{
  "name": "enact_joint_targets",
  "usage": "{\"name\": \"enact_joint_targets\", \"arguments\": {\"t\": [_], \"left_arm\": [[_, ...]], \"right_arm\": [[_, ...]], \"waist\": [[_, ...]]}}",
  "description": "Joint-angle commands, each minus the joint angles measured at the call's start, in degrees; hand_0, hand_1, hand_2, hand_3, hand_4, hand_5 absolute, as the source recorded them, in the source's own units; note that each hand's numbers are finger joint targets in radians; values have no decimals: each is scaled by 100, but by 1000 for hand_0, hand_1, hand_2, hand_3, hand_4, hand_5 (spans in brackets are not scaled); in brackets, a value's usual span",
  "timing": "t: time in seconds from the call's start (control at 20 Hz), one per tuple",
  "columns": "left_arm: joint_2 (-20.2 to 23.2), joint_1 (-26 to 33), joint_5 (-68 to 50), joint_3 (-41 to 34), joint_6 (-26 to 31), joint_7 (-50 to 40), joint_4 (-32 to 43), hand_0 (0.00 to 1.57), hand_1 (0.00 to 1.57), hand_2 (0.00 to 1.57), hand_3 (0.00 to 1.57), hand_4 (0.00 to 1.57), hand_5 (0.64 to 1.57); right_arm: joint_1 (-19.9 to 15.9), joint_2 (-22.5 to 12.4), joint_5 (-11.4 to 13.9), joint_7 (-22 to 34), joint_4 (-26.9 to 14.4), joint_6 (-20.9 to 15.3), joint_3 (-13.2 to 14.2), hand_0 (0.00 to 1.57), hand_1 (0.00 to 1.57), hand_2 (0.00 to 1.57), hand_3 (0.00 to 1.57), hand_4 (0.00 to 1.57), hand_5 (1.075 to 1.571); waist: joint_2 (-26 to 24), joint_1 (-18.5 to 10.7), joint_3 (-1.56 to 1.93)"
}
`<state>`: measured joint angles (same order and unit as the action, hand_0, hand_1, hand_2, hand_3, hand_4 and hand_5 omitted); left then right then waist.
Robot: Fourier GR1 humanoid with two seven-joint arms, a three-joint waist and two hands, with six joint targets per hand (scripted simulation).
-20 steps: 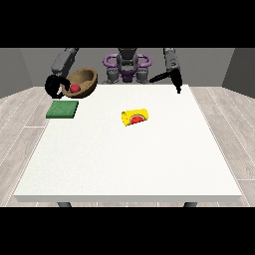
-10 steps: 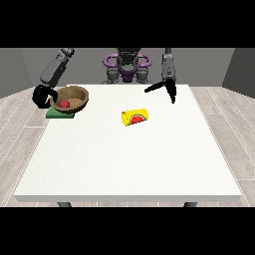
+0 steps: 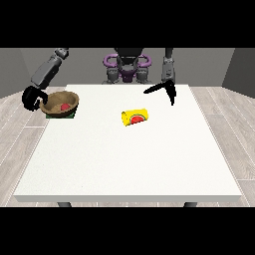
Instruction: Pick the cup and pour the ball into the bowl, then pick the bowl and place it on the pad
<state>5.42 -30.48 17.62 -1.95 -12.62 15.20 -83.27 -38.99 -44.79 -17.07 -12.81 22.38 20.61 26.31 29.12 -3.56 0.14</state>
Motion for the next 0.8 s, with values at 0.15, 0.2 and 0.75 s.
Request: {"name": "enact_joint_targets", "arguments": {"t": [0.15,0.2,0.75], "left_arm": [[-84,257,135,178,-79,-195,-557,0,0,0,0,0,1563],[-118,423,111,290,70,-644,-775,0,0,0,0,0,1564],[12,727,-99,195,320,-629,-982,0,0,0,0,0,1566]], "right_arm": [[-364,-276,-126,159,-353,268,155,1571,1571,1571,212,1007,1571],[-273,-243,-202,317,-529,336,216,1571,1571,1571,0,910,1568],[167,33,137,-68,-470,168,-116,1571,1571,1571,927,711,1570]], "waist": [[66,40,-5],[-266,35,-2],[-361,-50,-6]]}}
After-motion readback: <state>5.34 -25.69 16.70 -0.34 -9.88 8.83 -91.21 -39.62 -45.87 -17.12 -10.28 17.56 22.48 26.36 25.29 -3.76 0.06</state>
